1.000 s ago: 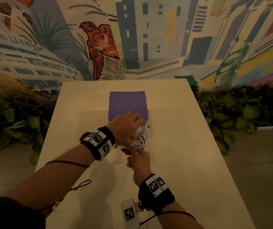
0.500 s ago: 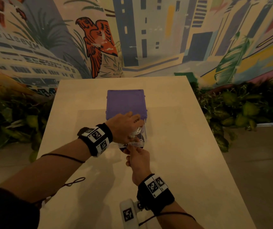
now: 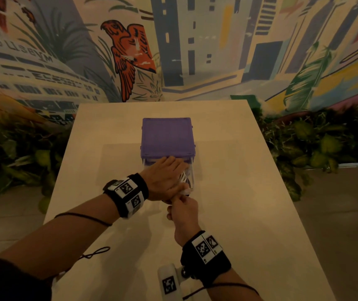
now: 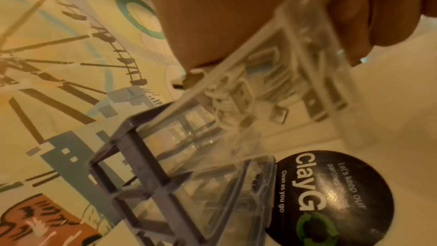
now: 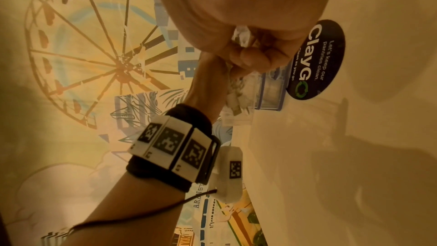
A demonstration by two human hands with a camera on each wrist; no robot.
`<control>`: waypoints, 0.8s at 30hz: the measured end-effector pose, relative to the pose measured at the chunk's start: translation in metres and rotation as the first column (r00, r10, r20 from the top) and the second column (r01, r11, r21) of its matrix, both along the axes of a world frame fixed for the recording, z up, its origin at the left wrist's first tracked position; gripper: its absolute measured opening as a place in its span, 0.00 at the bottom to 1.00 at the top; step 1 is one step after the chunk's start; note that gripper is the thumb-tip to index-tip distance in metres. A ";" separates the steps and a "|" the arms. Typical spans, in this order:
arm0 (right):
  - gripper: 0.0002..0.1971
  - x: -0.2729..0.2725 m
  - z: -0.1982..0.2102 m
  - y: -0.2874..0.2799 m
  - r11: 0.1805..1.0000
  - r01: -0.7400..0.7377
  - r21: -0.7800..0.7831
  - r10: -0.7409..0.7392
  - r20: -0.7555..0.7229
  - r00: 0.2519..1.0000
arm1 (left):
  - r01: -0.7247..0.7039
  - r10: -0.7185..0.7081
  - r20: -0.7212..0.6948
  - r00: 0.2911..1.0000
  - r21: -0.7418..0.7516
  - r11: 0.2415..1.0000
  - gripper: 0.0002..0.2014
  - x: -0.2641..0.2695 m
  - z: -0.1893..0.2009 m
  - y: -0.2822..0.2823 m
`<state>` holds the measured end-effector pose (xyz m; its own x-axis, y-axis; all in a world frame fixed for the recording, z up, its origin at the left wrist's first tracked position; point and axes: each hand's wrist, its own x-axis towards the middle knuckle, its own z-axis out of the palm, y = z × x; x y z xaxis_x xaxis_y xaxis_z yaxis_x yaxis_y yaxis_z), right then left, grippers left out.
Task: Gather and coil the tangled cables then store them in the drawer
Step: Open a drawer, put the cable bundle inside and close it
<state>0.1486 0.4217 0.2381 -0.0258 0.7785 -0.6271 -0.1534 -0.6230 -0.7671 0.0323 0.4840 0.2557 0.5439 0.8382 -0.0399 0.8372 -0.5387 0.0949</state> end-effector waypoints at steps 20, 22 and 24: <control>0.10 0.037 -0.007 -0.002 0.696 -0.455 0.556 0.008 0.628 0.779 | -0.019 0.018 -0.045 0.999 -0.037 0.999 0.51 0.003 0.002 0.012; 0.17 0.047 -0.006 0.004 0.542 -0.535 0.648 -0.189 0.715 0.674 | -0.035 0.033 -0.028 0.999 -0.069 0.997 0.52 0.002 0.003 0.014; 0.25 0.053 -0.011 0.015 0.414 -0.639 0.649 -0.191 0.748 0.635 | -0.035 0.035 -0.001 0.999 -0.089 0.995 0.53 0.001 0.002 0.016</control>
